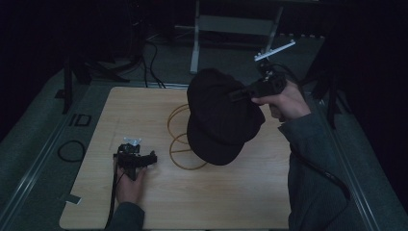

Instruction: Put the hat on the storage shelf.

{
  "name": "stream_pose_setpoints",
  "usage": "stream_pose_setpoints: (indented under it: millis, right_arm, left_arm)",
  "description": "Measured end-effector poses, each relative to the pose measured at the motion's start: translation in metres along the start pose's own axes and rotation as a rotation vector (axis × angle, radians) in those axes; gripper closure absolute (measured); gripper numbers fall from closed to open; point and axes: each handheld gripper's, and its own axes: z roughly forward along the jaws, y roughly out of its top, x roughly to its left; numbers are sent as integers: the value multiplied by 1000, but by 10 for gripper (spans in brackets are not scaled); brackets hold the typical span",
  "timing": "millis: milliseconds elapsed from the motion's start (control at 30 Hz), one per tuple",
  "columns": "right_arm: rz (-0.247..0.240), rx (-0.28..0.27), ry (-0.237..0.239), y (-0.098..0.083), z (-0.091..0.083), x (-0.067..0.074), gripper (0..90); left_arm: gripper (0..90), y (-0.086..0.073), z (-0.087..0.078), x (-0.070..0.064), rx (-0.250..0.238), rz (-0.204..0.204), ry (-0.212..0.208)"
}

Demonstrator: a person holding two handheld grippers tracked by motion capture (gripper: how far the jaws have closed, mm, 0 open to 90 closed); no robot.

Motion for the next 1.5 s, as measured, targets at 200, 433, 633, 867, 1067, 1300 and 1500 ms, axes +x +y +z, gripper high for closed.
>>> stream_pose_setpoints:
  millis: [200, 433, 633, 867, 1067, 1300, 1500]
  right_arm:
    - [-7, 11, 8, 12, 11, 1, 836]
    - [9, 42, -4, 24, 22, -3, 835]
    - [23, 56, -4, 30, 30, -7, 835]
    - [17, 54, -20, 42, 36, -6, 835]
    - [14, 58, -27, 48, 45, -4, 833]
    - [6, 77, -47, 54, 69, -2, 828]
    - [2, 88, -58, 58, 82, -1, 821]
  left_arm:
    - [12, 0, 0, 0, 1, 1, 0]
    - [12, 0, 0, 0, 1, 2, 0]
    - [12, 0, 0, 0, -1, -1, 1]
    - [12, 0, 0, 0, 3, 2, -1]
    - [12, 0, 0, 0, 2, 2, 0]
    - [12, 0, 0, 0, 4, 2, -1]
    - [12, 0, 0, 0, 4, 3, -1]
